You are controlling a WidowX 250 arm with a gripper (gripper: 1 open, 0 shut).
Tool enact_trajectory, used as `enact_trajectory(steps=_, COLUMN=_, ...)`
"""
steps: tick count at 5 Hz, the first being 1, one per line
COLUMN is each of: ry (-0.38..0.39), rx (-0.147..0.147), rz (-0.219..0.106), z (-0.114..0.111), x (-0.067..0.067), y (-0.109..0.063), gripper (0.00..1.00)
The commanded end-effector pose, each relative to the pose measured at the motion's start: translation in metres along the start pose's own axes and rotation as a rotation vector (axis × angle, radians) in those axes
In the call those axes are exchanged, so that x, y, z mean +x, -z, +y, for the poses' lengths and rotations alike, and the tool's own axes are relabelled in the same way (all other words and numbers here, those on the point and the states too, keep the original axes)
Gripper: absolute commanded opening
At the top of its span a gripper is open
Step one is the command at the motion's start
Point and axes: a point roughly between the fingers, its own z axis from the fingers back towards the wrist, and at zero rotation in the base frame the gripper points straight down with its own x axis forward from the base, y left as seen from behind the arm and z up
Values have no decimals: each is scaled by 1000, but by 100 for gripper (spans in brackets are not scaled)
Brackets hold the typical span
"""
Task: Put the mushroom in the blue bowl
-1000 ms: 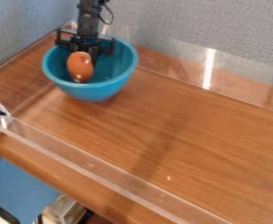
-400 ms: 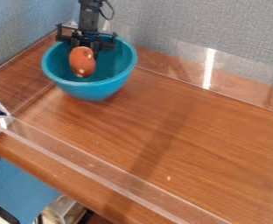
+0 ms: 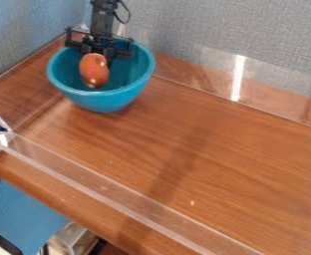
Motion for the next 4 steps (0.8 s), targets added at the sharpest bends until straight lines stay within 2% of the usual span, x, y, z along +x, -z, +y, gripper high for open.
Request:
enact_trajectory(steps=1, ry=-22, rx=-10, rz=-58, z=-5, x=5, y=-23, gripper=0)
enact_trajectory(steps=2, ry=-26, rx=-8, rz=-51, z=-16, x=6, y=-24, gripper=0)
enact_trajectory(steps=4, ry=-75, rx=-6, rz=-29, z=-7, x=-8, y=2, gripper=0)
